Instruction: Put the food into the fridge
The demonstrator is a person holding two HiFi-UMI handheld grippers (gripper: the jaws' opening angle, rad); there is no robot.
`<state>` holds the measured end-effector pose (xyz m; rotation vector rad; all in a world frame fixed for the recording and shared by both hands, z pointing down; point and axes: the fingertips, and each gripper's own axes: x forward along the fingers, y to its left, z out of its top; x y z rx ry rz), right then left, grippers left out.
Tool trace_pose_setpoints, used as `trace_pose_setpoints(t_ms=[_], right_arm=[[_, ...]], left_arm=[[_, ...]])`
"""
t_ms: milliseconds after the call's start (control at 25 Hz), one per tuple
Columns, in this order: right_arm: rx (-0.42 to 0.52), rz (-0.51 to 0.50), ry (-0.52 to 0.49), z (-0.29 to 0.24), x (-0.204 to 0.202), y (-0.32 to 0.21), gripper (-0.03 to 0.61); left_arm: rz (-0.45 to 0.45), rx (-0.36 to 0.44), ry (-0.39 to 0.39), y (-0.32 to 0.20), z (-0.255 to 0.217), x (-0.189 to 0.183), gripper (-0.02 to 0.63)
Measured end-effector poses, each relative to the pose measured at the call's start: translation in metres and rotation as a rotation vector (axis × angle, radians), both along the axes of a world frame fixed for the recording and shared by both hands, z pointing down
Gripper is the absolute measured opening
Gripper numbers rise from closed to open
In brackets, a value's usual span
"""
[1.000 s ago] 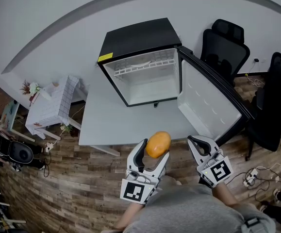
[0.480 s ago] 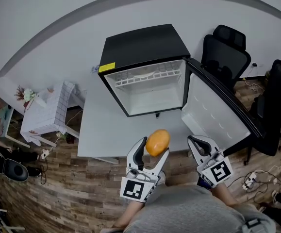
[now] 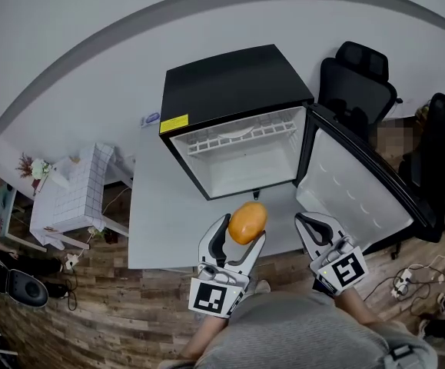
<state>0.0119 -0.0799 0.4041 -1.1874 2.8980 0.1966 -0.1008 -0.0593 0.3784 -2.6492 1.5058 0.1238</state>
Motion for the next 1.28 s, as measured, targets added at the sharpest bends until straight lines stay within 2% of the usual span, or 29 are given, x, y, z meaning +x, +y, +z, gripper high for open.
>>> trace_pose_setpoints(t_ms=[360, 840, 1080, 1280], right_arm=[[-0.012, 0.039, 0.005, 0.005, -0.017, -0.021, 0.012], [0.001, 0.004, 0.016, -0.008, -0.001, -0.051, 0.012], [-0.014, -0.013, 0.016, -0.004, 0.0, -0.058, 0.012], [-0.023, -0.013, 0.015, 0.001, 0.002, -0.062, 0.012]], left_arm=[[0.059, -0.008, 0.002, -0.026, 0.006, -0.014, 0.328], [0.032, 0.037, 0.05, -0.049, -0.016, 0.007, 0.328], [-0.002, 0.003, 0.01, -0.062, -0.001, 0.002, 0.328], [-0.026, 0.03, -0.018, -0.078, -0.001, -0.005, 0.328]])
